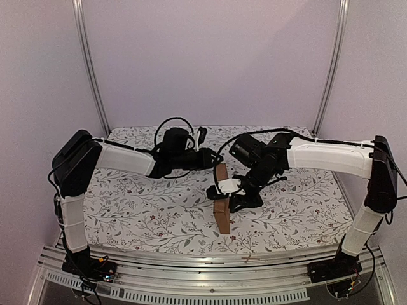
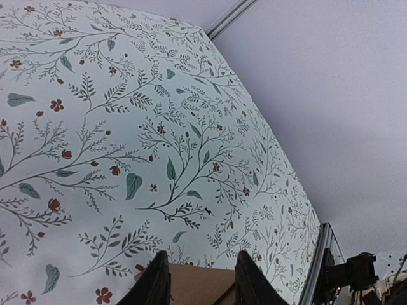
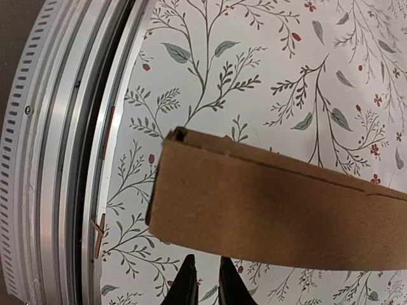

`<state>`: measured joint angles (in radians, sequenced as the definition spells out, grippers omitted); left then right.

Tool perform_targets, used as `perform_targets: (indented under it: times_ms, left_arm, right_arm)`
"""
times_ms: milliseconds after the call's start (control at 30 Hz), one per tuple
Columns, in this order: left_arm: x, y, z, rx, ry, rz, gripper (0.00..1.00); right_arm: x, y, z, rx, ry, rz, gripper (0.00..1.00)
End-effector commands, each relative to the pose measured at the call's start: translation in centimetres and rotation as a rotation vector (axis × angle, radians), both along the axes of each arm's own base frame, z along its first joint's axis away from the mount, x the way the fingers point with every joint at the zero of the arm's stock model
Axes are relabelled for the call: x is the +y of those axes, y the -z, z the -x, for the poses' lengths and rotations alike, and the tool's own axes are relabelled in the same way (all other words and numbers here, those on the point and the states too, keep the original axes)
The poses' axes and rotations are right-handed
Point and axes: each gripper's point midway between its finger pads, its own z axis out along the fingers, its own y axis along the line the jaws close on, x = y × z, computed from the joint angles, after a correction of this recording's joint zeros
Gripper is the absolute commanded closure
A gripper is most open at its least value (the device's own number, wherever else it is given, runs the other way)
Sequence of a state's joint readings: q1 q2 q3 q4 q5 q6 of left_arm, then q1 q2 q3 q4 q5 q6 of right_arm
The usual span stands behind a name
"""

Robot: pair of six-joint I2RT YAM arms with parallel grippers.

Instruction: Fold the paper box

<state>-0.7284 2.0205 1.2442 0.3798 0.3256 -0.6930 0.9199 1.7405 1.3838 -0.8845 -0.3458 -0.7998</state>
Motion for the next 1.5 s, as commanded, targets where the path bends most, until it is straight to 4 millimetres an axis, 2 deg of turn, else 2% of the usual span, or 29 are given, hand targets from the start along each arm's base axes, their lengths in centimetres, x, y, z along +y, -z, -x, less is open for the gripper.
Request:
perform_targets:
  times_ms: [0, 100, 233, 367, 433, 500, 633, 767, 867, 967, 1033, 1133, 1233, 1333, 1467]
  left_arm:
    - [1.7, 5.8, 1.3, 0.120, -0.006, -0.125, 0.65]
    - [1.8, 6.0, 1.3, 0.125, -0.008, -0.127, 0.65]
    - [1.8, 5.9, 1.3, 0.126, -0.006, -0.123, 0.65]
    - [1.6, 6.0, 1.2, 0.130, -0.008, -0.119, 0.65]
    - [1.5, 5.8, 1.1, 0.131, -0.010, -0.113, 0.65]
    - [1.4, 5.8, 1.1, 0.132, -0.011, -0.109, 0.65]
    - [1.3, 5.6, 1.1, 0.130, -0.013, -0.108, 0.65]
    - [1.1, 5.9, 1.3, 0.131, -0.012, -0.120, 0.66]
    - [0.8, 5.9, 1.5, 0.131, -0.004, -0.120, 0.66]
    - [0.6, 5.8, 1.7, 0.132, 0.001, -0.119, 0.66]
    - [0.6, 5.8, 1.8, 0.132, 0.003, -0.126, 0.66]
    - [0.3, 5.6, 2.0, 0.126, 0.007, -0.127, 0.66]
    - [0.1, 5.6, 2.0, 0.124, -0.001, -0.132, 0.66]
    - [-0.3, 4.6, 2.0, 0.107, 0.000, -0.122, 0.66]
    - [-0.4, 2.9, 2.0, 0.078, -0.013, -0.135, 0.65]
  right_arm:
    - [-1.3, 3.1, 0.3, 0.024, -0.016, 0.079, 0.88]
    - [-1.3, 2.6, 0.2, 0.042, 0.000, 0.064, 0.88]
    - [-1.0, -1.8, 0.2, 0.023, 0.009, -0.042, 0.88]
    - [0.2, -7.7, 0.5, 0.009, 0.016, -0.208, 0.88]
    - [1.3, -9.5, 0.0, 0.015, 0.030, -0.287, 0.90]
    - [2.4, -10.0, -0.7, 0.021, 0.055, -0.348, 0.89]
    - [4.1, -8.7, -2.3, 0.062, 0.113, -0.440, 0.88]
    - [5.1, -5.5, -3.1, 0.092, 0.144, -0.493, 0.84]
    - [5.1, -2.0, -2.6, 0.167, 0.168, -0.450, 0.85]
    - [3.9, 2.3, -1.8, 0.240, 0.207, -0.339, 0.87]
    - [2.9, 3.2, -1.3, 0.247, 0.204, -0.299, 0.88]
    - [2.5, 0.8, -1.4, 0.215, 0.198, -0.340, 0.87]
    - [3.1, -4.0, -1.6, 0.193, 0.199, -0.421, 0.87]
    - [3.1, -7.8, -1.6, 0.202, 0.203, -0.448, 0.86]
    - [1.2, -11.0, -3.5, 0.180, 0.270, -0.471, 0.83]
